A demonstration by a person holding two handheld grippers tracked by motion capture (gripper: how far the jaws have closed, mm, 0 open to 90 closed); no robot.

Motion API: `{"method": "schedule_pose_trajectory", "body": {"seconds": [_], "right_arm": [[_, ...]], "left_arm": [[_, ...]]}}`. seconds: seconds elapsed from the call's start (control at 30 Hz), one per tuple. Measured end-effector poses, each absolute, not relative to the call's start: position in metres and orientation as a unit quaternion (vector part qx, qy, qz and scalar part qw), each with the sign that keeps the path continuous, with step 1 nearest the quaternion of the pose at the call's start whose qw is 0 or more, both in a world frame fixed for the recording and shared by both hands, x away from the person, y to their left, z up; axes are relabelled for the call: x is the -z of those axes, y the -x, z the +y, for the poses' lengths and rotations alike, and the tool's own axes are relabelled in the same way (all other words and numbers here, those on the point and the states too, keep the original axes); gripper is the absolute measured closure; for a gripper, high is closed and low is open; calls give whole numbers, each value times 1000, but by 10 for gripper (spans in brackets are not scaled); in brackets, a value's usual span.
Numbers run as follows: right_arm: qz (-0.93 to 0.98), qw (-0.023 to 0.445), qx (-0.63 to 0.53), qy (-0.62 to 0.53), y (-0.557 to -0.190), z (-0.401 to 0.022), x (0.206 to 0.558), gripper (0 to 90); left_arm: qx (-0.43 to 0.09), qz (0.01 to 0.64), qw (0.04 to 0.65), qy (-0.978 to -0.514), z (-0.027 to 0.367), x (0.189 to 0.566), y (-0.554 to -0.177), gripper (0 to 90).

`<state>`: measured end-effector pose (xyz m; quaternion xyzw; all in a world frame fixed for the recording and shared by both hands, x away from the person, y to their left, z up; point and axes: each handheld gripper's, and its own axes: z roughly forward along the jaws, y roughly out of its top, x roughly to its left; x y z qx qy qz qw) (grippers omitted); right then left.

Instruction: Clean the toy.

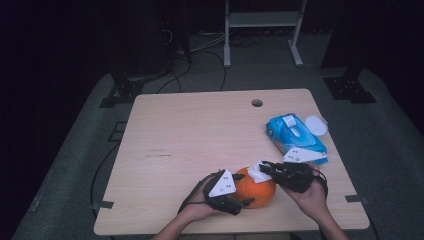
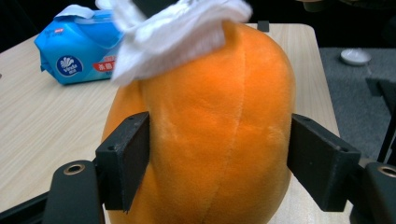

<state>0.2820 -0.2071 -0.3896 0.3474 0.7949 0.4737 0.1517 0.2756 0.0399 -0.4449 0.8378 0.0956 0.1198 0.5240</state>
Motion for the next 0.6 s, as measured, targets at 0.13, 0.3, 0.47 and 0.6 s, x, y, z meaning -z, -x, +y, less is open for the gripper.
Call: {"method": "schedule_pose_trajectory", "body": {"seconds": [0.13,0.3,0.47,0.6], "right_arm": [[790,151,-472,-360,-283,-215,391,800],[786,149,-483,-356,-278,-211,386,804],[797,119,-505,-310,-267,-192,378,797],[794,129,-501,-318,-273,-197,381,797]], "left_arm": [[-101,121,538,-828,45,446,-281,256],[-91,152,542,-821,47,446,-286,256],[-81,169,545,-817,48,446,-289,255],[-69,171,549,-815,53,446,-292,255]]}}
